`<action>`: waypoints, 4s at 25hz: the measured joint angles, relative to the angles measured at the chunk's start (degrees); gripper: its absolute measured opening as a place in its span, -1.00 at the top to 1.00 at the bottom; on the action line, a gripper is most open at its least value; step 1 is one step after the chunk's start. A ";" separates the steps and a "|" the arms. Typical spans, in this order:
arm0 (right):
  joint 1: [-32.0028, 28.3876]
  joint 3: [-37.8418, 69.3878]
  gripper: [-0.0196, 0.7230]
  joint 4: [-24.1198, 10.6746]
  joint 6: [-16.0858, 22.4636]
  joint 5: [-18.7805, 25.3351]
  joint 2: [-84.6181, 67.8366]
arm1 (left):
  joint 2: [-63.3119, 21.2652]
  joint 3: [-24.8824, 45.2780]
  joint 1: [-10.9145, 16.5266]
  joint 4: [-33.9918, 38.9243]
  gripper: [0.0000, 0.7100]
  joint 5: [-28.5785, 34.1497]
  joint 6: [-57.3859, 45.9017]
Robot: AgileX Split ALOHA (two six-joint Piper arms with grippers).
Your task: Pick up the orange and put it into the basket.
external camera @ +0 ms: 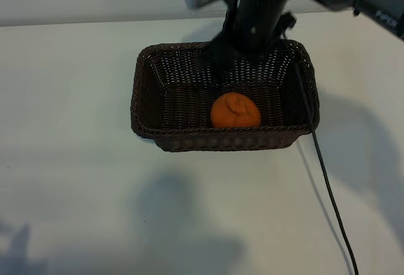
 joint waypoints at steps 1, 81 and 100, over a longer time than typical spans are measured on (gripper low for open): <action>-0.30 -0.81 -0.67 -0.87 0.29 1.11 -0.06 | 0.00 0.00 0.00 0.00 -0.66 0.00 0.00; -35.10 75.13 -0.53 -3.67 -1.69 1.94 -121.58 | 0.00 0.00 -0.07 0.00 -0.66 0.00 0.00; -35.10 80.55 -0.53 -3.18 -2.55 -2.70 -121.58 | 0.00 0.00 -0.07 0.00 -0.66 0.00 0.00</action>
